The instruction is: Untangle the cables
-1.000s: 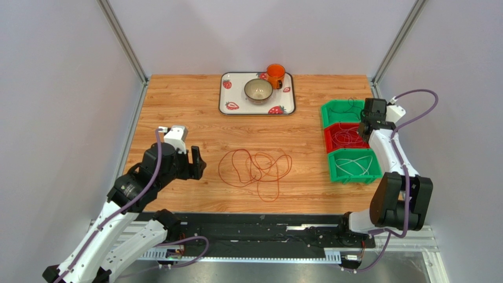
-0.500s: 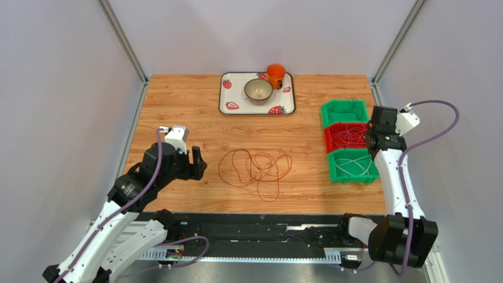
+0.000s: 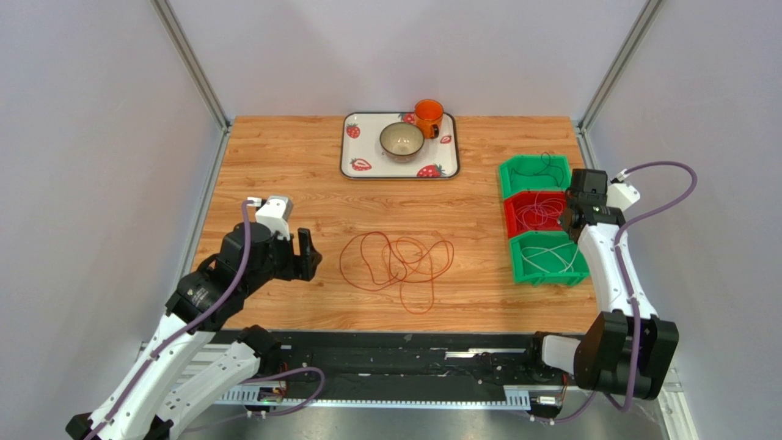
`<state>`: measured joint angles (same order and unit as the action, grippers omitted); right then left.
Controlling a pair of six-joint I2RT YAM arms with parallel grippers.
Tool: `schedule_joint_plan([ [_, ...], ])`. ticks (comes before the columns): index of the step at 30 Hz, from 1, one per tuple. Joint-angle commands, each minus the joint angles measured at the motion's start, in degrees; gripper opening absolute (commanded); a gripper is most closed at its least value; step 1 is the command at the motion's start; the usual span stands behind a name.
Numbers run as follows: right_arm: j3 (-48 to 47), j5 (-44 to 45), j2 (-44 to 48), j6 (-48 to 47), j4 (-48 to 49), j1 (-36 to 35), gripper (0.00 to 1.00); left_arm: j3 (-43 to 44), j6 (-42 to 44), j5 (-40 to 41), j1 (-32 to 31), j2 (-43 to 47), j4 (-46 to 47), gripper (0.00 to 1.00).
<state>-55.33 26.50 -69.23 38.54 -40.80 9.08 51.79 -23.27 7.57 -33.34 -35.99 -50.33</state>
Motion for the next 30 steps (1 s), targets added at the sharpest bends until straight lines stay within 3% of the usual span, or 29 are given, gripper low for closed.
schedule_joint_plan([
  [1, -2.5, -2.8, -2.3, 2.6, -2.9, 0.1, 0.0, 0.9, 0.9, -0.1, 0.0, 0.6, 1.5, 0.79],
  [13, 1.3, -5.8, 7.2, 4.5, -8.9, -0.6, 0.0, 0.9, 1.0, -0.7, 0.0, 0.3, 1.5, 0.79],
  [30, -6.3, -6.3, 9.6, 7.0, -21.3, -0.6, 0.0, 0.9, 1.0, -0.7, 0.1, 1.4, 1.6, 0.79],
])
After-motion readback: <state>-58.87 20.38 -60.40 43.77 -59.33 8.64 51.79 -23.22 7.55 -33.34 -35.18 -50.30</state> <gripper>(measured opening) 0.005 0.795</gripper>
